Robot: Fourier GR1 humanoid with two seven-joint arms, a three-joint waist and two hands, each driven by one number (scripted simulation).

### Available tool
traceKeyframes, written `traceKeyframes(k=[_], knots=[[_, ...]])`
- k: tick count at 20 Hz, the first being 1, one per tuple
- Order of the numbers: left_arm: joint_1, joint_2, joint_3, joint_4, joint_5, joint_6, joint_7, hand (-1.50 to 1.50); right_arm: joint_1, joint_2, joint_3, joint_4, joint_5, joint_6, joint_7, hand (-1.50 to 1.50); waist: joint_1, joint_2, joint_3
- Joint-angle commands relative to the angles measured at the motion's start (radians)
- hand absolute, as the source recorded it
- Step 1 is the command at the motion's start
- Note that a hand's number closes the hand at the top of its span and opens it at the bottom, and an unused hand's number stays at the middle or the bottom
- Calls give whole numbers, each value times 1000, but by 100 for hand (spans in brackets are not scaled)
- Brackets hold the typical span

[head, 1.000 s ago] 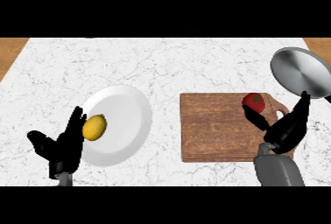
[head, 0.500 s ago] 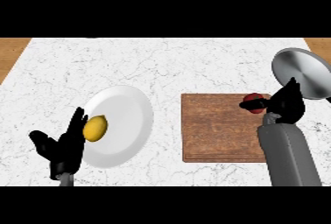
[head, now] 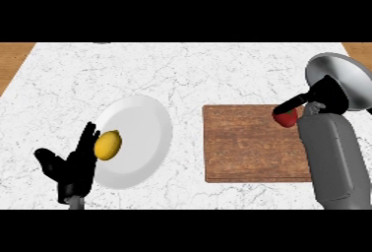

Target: Pick the tomato from the cutting board and place it in the pan

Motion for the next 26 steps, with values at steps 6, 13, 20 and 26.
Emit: traceKeyframes(k=[6, 13, 20, 26], knots=[[28, -28, -37, -47, -21, 30, 63, 0, 13, 38, -58, -12, -131, 211, 114, -150, -7, 2, -5], [17, -13, 26, 69, 16, -49, -32, 0, 117, 68, -6, -69, -81, 93, 45, -150, -7, 4, -5], [-13, -39, -2, 73, -23, -17, -7, 0, 81, 45, -20, 28, -26, 6, -11, -150, -1, 7, -5], [76, -35, -5, -3, -19, -33, -16, 0, 182, 107, -1, -12, -17, -20, -3, -150, -3, 4, -5]])
